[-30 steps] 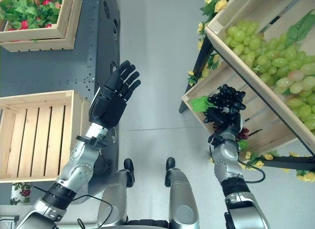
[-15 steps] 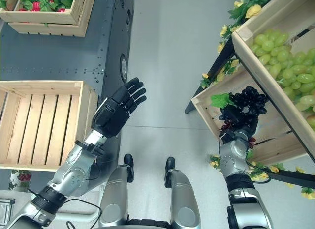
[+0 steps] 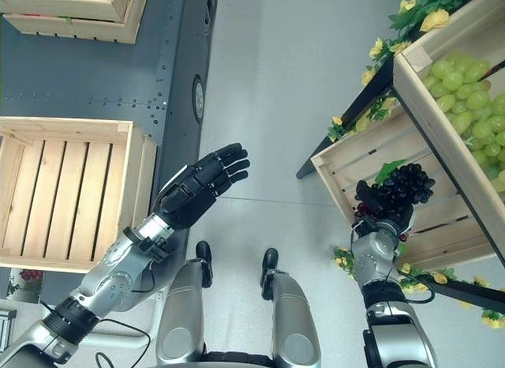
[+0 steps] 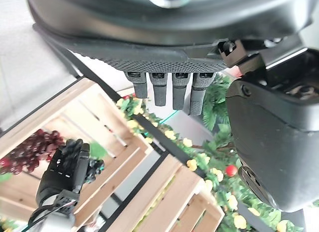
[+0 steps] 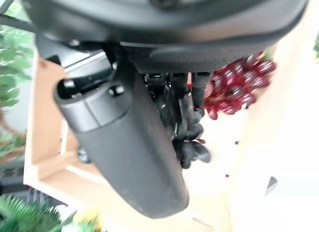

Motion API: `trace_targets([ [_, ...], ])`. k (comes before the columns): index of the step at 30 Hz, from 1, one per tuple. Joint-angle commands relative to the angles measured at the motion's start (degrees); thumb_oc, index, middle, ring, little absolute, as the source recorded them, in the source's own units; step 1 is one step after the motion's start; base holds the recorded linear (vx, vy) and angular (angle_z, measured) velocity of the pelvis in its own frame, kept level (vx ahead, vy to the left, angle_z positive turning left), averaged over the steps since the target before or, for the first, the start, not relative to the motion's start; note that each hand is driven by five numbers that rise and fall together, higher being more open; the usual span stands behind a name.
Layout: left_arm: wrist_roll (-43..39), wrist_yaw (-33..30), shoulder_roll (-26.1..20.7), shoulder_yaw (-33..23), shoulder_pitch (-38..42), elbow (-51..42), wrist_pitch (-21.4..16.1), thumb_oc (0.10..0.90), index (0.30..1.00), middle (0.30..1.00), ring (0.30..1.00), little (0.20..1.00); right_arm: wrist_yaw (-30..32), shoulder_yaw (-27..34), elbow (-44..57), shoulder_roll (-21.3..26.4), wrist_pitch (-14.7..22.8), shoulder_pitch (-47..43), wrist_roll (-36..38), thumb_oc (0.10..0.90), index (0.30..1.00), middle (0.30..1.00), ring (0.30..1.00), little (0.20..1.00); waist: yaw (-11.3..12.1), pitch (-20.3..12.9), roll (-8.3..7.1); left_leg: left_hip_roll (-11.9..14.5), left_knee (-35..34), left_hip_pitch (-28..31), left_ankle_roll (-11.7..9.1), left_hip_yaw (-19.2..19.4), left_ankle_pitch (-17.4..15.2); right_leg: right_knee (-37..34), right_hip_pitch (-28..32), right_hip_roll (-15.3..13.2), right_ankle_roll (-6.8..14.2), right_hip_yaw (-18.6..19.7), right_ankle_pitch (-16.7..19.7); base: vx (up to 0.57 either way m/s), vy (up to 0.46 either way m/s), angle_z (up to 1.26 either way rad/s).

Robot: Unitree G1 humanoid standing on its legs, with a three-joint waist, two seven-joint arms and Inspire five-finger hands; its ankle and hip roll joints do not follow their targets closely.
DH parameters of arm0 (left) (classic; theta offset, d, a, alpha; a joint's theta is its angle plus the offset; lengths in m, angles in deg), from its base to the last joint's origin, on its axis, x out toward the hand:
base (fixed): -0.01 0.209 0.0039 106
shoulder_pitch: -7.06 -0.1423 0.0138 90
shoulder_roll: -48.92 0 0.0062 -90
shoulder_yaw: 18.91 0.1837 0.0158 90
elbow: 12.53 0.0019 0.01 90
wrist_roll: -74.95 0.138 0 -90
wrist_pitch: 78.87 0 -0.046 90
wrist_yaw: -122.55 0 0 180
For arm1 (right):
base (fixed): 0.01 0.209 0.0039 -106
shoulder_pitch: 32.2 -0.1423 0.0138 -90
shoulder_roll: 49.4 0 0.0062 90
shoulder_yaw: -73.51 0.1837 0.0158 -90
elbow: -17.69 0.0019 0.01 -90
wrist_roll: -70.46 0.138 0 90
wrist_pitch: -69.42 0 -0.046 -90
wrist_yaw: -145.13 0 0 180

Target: Pick up the fruits from the basket on one side to the basket on the other side

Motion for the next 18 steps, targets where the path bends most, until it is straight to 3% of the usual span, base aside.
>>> trace_targets([
  [1,-1.0,4.3,-0.4,-0.9,2.0,-9.9,-2.8,0.800,0.900,0.900,0.900,0.900,4.5,2.7,3.9,3.7,5.5,-1.9,-0.3,0.800,0.900,0.900,0.900,0.900,-0.3,-3.2,-2.50,-3.2,6.6,-5.7,-1.5,2.2,1.2,-6.5,6.4,2.5,0.8,-2.5,2.9,0.00,0.000,0.00],
  [7,-1.1,4.9,-0.7,-0.9,1.8,-10.1,-2.4,0.800,0.900,0.900,0.900,0.900,7.9,3.3,3.3,3.9,4.1,-2.5,-2.3,0.800,0.900,0.900,0.900,0.900,-0.3,-3.4,-2.29,-3.0,6.7,-5.5,-1.6,2.2,1.5,-6.6,6.7,2.6,0.8,-2.3,2.9,0.00,0.000,0.00],
  [10,-1.5,5.3,-0.8,-1.2,1.3,-10.4,-2.1,0.800,0.900,0.900,0.900,0.900,12.2,3.1,3.1,4.6,-1.3,-1.9,-10.1,0.800,0.900,0.900,0.900,0.900,-0.4,-3.7,-2.24,-2.9,6.4,-5.1,-1.8,2.4,1.8,-7.0,7.2,2.6,1.0,-2.1,3.0,0.00,0.000,0.00],
  [12,-1.6,5.6,-1.0,-1.0,1.0,-10.7,-1.9,0.800,0.900,0.900,0.900,0.900,13.5,1.4,1.9,6.8,-9.4,-1.5,-18.1,0.800,0.900,0.900,0.900,0.900,-0.4,-3.9,-2.43,-2.7,6.0,-4.6,-1.9,2.7,2.4,-7.6,8.0,2.6,1.1,-2.0,3.4,0.00,0.000,0.00],
  [13,-1.5,5.5,-1.0,-0.9,0.9,-10.8,-1.9,0.800,0.900,0.900,0.900,0.900,13.3,0.9,1.6,7.4,-11.0,-1.5,-19.2,0.800,0.900,0.900,0.900,0.900,-0.3,-4.0,-2.53,-2.7,5.9,-4.5,-1.9,2.7,2.5,-7.8,8.3,2.6,1.1,-2.0,3.5,0.00,0.000,0.00],
  [15,-1.2,5.3,-1.2,-0.9,0.3,-11.1,-1.9,0.800,0.900,0.900,0.900,0.900,13.1,-0.5,1.9,9.1,-14.1,-1.4,-18.9,0.800,0.900,0.900,0.900,0.900,-0.3,-4.4,-3.08,-2.3,5.2,-3.6,-1.8,3.3,2.4,-8.5,9.1,2.6,1.3,-2.0,3.7,0.00,0.000,0.00],
  [18,-1.1,6.4,-1.8,-2.5,-1.6,-11.4,-0.9,0.800,0.900,0.900,0.900,0.900,9.0,0.0,4.2,9.9,-16.6,-0.3,-10.5,0.800,0.900,0.900,0.900,0.900,0.0,-5.6,-4.53,-1.7,3.9,-1.8,-1.9,4.2,2.0,-10.2,11.2,2.5,1.7,-1.7,4.1,0.04,-0.009,-0.03],
])
